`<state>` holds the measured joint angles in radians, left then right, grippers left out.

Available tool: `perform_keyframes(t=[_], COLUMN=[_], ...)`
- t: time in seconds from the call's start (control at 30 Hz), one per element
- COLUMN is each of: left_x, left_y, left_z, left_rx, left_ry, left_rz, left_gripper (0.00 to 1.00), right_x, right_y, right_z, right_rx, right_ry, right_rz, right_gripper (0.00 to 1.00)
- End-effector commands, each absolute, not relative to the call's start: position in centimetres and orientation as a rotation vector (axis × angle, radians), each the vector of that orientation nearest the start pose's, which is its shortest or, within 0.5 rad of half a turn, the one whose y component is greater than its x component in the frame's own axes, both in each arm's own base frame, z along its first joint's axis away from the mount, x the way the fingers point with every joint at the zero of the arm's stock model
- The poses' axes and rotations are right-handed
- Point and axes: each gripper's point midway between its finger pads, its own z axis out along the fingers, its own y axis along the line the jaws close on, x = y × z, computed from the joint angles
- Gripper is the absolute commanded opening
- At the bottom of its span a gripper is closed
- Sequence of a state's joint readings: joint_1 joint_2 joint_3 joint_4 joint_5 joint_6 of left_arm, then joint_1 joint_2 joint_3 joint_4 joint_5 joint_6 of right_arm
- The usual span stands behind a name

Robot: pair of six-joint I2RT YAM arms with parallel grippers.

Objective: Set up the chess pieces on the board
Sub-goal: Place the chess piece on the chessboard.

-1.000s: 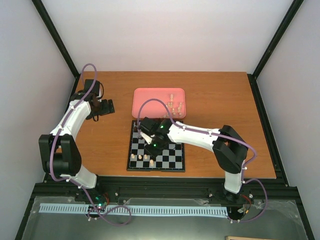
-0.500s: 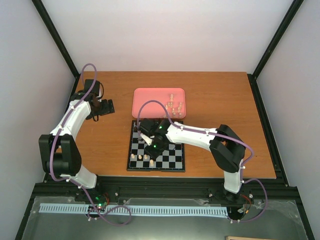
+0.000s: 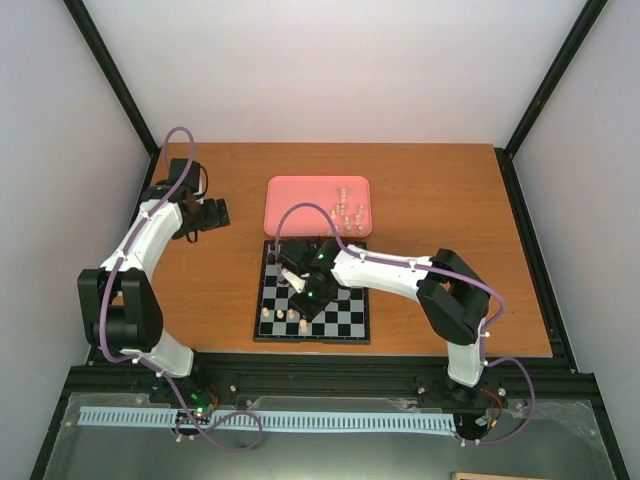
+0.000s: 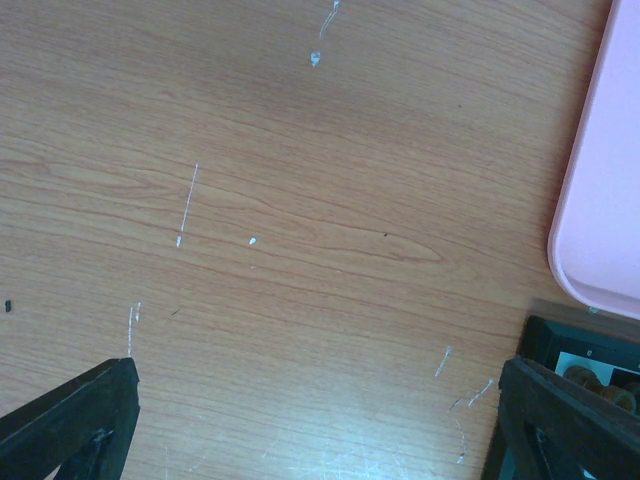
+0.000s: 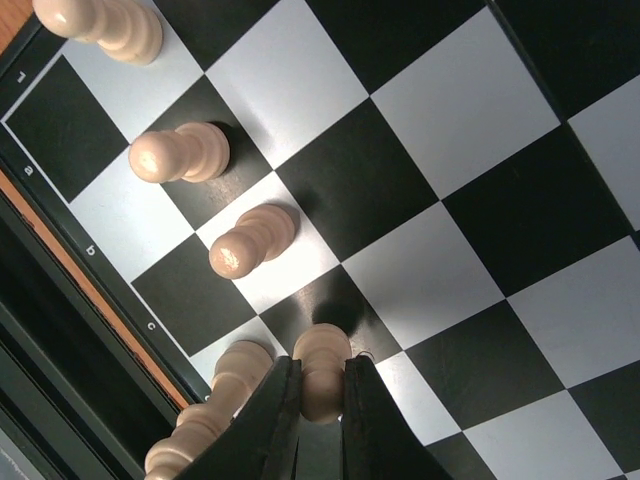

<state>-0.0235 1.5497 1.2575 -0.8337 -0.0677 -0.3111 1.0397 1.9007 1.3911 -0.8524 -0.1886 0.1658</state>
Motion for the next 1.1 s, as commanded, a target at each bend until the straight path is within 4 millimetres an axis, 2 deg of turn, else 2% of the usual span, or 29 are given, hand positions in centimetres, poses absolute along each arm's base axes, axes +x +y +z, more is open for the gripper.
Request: perform_keyframes(t=[0.0, 0.2, 0.33, 0.43, 0.63, 0.73, 0.83, 0.93, 1.07], left_x=[38.2, 38.3, 38.3, 38.4, 38.5, 38.5, 38.5, 38.5, 38.5], left_y=[0.2, 0.2, 0.1, 0.1, 0.1, 0.1, 0.0, 0.0, 0.0], left_z=[15.6, 15.5, 15.5, 15.5, 15.5, 15.5, 15.6, 15.8, 16.1], left_rx=[-0.386, -0.387, -0.386, -0.388, -0.388, -0.386, -0.384, -0.383, -0.382], left_ry=[2.619, 2.620, 2.621, 2.622, 2.621, 2.622, 2.621, 2.617, 2.612], left_rz=[-0.010, -0.011, -0.013, -0.012, -0.015, -0.017, -0.018, -0.019, -0.019], left_gripper=[1.00, 1.00, 1.00, 1.00, 1.00, 1.00, 1.00, 1.00, 1.00], right_x=[16.9, 16.8, 16.9, 17.0, 17.1, 17.2, 17.8, 18.7, 20.0], right_y=[36.0, 36.0, 35.9, 35.9, 35.8, 35.7, 35.5, 35.0, 35.0], right_z=[4.9, 4.8, 4.7, 4.8, 4.9, 5.1, 5.7, 6.4, 8.2], right_rx=[-1.336, -1.345, -1.346, -1.346, -1.342, -1.337, -1.308, -1.261, -1.207], right_ry=[2.761, 2.757, 2.756, 2.752, 2.747, 2.742, 2.725, 2.705, 2.664], right_rz=[0.410, 0.418, 0.405, 0.400, 0.391, 0.385, 0.347, 0.285, 0.284], right_gripper=[0.03, 0.05, 0.13, 0.15, 0.26, 0.27, 0.27, 0.32, 0.36])
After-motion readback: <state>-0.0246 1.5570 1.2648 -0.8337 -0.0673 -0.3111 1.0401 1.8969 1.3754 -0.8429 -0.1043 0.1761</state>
